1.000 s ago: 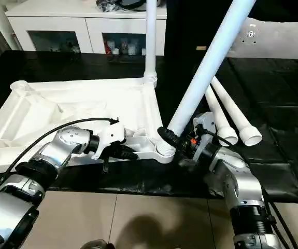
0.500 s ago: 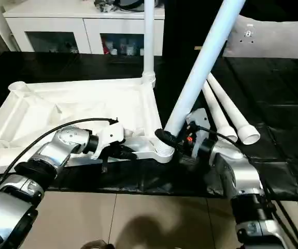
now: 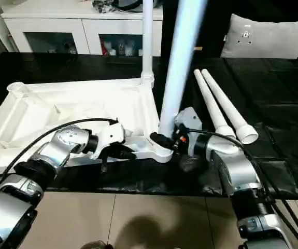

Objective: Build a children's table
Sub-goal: Insert table leg to table base, then rotate leg to tighten

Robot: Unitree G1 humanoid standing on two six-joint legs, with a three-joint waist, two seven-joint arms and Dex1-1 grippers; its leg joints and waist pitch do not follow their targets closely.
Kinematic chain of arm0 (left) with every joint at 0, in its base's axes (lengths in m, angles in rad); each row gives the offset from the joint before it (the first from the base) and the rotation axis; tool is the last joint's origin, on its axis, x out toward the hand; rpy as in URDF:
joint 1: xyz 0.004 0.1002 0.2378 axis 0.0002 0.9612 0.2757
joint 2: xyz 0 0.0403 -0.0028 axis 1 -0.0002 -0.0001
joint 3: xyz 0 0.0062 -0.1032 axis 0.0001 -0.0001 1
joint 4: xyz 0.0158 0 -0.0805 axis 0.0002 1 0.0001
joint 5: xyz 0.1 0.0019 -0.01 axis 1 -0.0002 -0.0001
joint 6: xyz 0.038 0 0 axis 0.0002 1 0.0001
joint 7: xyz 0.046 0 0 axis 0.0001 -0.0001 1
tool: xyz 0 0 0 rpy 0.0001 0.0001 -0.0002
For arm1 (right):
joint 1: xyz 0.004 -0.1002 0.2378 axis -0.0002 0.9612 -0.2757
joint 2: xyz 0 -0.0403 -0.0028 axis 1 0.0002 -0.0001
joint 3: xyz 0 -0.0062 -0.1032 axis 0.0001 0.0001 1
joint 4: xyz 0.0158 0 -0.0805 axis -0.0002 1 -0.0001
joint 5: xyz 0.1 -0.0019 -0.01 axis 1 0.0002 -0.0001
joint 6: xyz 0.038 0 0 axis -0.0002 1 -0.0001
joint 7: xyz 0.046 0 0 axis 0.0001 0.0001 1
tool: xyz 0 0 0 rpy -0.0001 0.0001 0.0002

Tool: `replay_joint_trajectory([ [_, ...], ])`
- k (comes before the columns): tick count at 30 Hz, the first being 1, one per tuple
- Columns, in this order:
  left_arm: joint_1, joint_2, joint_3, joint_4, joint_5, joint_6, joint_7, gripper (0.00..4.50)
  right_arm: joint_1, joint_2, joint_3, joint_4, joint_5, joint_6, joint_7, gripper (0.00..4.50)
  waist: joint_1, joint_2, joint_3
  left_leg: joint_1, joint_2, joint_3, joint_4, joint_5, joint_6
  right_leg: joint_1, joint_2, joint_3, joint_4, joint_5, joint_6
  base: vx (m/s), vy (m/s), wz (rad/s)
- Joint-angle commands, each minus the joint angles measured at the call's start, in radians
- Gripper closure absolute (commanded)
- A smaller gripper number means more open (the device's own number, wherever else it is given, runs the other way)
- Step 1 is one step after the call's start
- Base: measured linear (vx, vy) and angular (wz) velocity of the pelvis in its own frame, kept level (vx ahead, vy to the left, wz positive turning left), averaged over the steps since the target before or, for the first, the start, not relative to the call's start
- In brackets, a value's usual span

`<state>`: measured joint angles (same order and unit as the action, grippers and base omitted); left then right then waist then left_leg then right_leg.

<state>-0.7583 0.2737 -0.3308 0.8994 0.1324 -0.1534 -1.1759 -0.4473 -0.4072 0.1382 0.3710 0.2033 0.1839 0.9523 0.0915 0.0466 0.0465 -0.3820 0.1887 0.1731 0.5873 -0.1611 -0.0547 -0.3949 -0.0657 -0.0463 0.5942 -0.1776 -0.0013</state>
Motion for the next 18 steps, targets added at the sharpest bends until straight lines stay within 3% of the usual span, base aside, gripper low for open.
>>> replay_joint_trajectory([
  [1,-0.015,0.013,-0.029,-0.008,0.029,-0.024,-0.018,4.50,0.042,-0.014,0.080,0.095,-0.055,0.062,0.036,2.61,-0.006,-0.007,-0.053,0.024,0.043,-0.018,-0.087,-0.407,0.002,0.026,-0.075,0.036,-0.091,-0.384,-0.186,0.000,0.000,0.00],
  [4,-0.025,0.012,-0.031,-0.003,0.032,-0.028,-0.026,4.50,0.041,-0.013,0.080,0.096,-0.044,0.073,0.055,2.61,-0.003,-0.006,-0.054,0.024,0.042,-0.015,-0.084,-0.388,0.007,0.029,-0.078,0.037,-0.088,-0.363,-0.198,0.000,0.000,0.00],
  [6,-0.040,0.013,-0.034,0.004,0.034,-0.038,-0.039,4.50,0.042,-0.012,0.081,0.096,-0.033,0.086,0.078,2.61,-0.003,-0.013,-0.055,0.023,0.042,-0.013,-0.083,-0.368,0.015,0.031,-0.078,0.038,-0.088,-0.362,-0.199,0.000,0.000,0.00],
  [13,-0.102,0.019,-0.030,0.076,0.043,-0.060,-0.048,4.50,0.055,-0.006,0.105,0.048,-0.005,0.144,0.145,2.61,0.007,-0.006,-0.061,0.023,0.043,-0.012,-0.082,-0.321,0.018,0.038,-0.076,0.037,-0.082,-0.281,-0.211,0.000,0.000,0.00],
  [18,-0.092,0.027,-0.013,0.069,0.020,-0.031,-0.054,4.50,0.055,0.019,0.101,0.040,-0.011,0.161,0.099,2.61,0.005,-0.009,-0.061,0.020,0.042,-0.010,-0.081,-0.300,0.019,0.042,-0.075,0.035,-0.075,-0.226,-0.233,0.000,0.000,0.00],
])
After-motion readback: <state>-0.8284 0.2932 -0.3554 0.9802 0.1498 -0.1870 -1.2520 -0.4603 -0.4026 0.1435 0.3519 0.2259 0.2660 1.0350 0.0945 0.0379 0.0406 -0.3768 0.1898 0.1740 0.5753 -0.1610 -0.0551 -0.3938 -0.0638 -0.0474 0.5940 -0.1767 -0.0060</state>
